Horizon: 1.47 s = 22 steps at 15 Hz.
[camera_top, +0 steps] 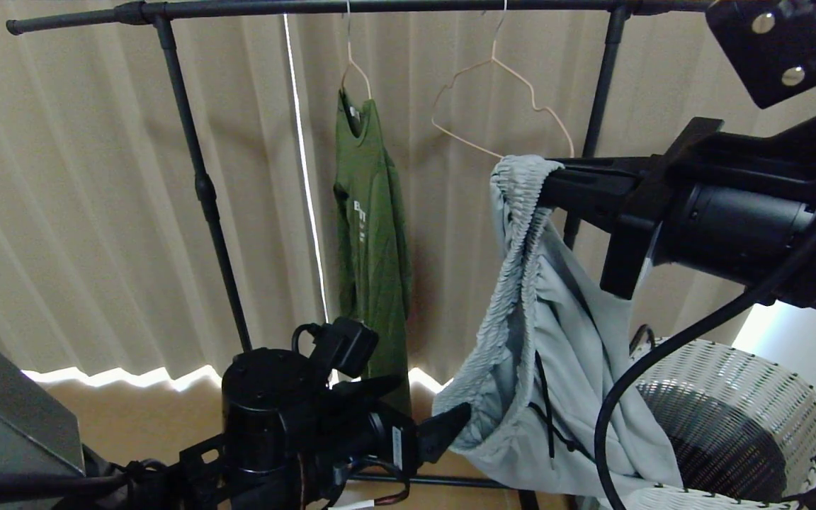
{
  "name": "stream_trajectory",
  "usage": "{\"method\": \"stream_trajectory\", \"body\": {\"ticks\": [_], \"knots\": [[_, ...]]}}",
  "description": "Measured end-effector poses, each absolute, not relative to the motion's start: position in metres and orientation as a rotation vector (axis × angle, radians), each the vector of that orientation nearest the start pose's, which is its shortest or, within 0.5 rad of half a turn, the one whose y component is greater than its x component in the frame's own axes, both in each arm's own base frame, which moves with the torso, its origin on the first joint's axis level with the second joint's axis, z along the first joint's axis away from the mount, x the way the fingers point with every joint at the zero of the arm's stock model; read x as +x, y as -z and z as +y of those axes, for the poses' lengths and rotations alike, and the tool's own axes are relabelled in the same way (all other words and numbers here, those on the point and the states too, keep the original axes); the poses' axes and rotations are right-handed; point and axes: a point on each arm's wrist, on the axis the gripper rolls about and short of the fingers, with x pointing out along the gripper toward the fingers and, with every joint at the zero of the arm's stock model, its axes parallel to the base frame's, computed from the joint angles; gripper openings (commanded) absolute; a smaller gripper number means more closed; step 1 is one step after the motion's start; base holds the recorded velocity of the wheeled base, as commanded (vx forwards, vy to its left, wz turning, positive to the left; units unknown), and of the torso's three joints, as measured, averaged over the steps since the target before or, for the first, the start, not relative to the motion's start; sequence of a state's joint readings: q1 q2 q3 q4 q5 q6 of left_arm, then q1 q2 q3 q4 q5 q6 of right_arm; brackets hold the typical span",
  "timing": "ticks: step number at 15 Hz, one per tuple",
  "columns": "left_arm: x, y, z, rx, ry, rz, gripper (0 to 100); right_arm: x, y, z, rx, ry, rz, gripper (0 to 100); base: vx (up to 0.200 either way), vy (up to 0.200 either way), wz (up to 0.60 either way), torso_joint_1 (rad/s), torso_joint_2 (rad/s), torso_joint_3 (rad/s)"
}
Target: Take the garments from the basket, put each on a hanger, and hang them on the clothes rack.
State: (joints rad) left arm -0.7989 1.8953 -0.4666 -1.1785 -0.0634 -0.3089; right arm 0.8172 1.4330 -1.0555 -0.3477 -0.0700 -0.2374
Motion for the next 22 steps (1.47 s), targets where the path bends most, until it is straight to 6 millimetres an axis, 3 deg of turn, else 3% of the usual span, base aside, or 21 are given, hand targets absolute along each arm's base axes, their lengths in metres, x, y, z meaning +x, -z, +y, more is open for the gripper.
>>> {"method": "stream_trajectory", "body": {"ticks": [3, 4, 10, 15, 19, 22], "knots": [[0.204, -0.095, -0.210, -0.216, 0.826, 0.386, 100, 0.171, -0.302, 0.181, -0.235, -0.760, -0.070, 0, 0.000, 0.000, 0.00, 0.000, 0.00, 0.000], [0.205, -0.093, -0.210, -0.216, 0.827, 0.392, 0, 0.171, -0.302, 0.180, -0.235, -0.760, -0.071, 0, 0.000, 0.000, 0.00, 0.000, 0.00, 0.000], [0.205, -0.082, -0.206, -0.188, 0.809, 0.423, 0, 0.169, -0.309, 0.178, -0.212, -0.769, -0.125, 0, 0.000, 0.000, 0.00, 0.000, 0.00, 0.000], [0.208, -0.094, -0.186, -0.179, 0.764, 0.325, 0, 0.177, -0.305, 0.173, -0.221, -0.733, -0.112, 0, 0.000, 0.000, 0.00, 0.000, 0.00, 0.000], [0.223, -0.147, -0.137, -0.175, 0.594, 0.290, 0, 0.190, -0.299, 0.171, -0.232, -0.687, -0.092, 0, 0.000, 0.000, 0.00, 0.000, 0.00, 0.000], [0.229, -0.218, -0.108, -0.171, 0.495, 0.234, 0, 0.204, -0.297, 0.163, -0.235, -0.628, -0.090, 0, 0.000, 0.000, 0.00, 0.000, 0.00, 0.000]]}}
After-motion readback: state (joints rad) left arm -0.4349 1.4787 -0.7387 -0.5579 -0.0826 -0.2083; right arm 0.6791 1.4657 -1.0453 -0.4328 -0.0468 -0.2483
